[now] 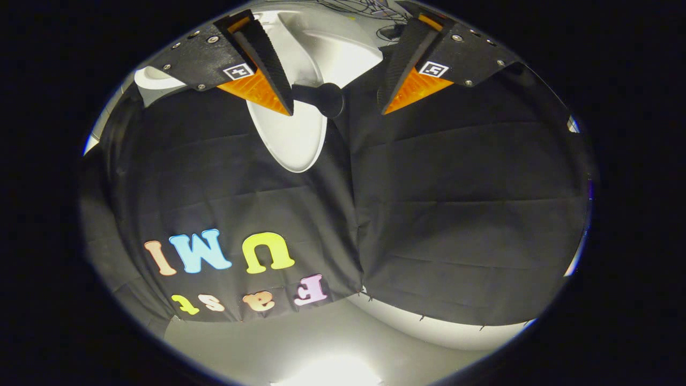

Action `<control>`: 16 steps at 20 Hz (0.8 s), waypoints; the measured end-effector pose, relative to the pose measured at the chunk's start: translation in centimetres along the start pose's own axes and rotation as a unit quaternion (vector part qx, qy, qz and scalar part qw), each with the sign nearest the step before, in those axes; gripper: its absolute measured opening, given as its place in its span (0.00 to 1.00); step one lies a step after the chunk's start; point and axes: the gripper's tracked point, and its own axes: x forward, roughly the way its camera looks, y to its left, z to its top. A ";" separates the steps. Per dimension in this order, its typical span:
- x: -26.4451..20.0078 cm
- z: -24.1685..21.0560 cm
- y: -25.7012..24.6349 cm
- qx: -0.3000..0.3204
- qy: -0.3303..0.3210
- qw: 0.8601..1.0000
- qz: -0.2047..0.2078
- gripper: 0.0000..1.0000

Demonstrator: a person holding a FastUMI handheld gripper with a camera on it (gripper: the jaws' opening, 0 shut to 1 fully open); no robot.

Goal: Open the toilet lid.

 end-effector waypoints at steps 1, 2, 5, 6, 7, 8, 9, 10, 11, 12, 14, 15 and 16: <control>-1.0 0.5 -0.6 -0.001 -0.001 1.000 -0.007 0.95; -1.8 1.2 -1.3 -0.003 -0.004 1.000 -0.016 0.95; -4.5 3.4 -3.5 -0.013 -0.017 0.999 -0.036 0.95; -5.4 3.8 -4.3 -0.018 -0.018 0.999 -0.043 0.95; -6.2 4.2 -5.3 -0.024 -0.018 0.998 -0.052 0.95; -7.0 4.7 -6.5 -0.028 -0.018 0.998 -0.062 0.95; -7.9 5.1 -7.4 -0.029 -0.021 0.997 -0.068 0.95; -8.6 5.5 -8.1 -0.032 -0.024 0.997 -0.073 0.95; -9.3 6.1 -8.8 -0.039 -0.028 0.996 -0.078 0.95; -10.1 6.5 -9.6 -0.048 -0.031 0.995 -0.085 0.95; -11.5 7.2 -11.0 -0.061 -0.040 0.993 -0.093 0.95; -12.1 7.4 -11.3 -0.064 -0.045 0.993 -0.090 0.95; -12.7 7.7 -11.7 -0.065 -0.051 0.993 -0.090 0.95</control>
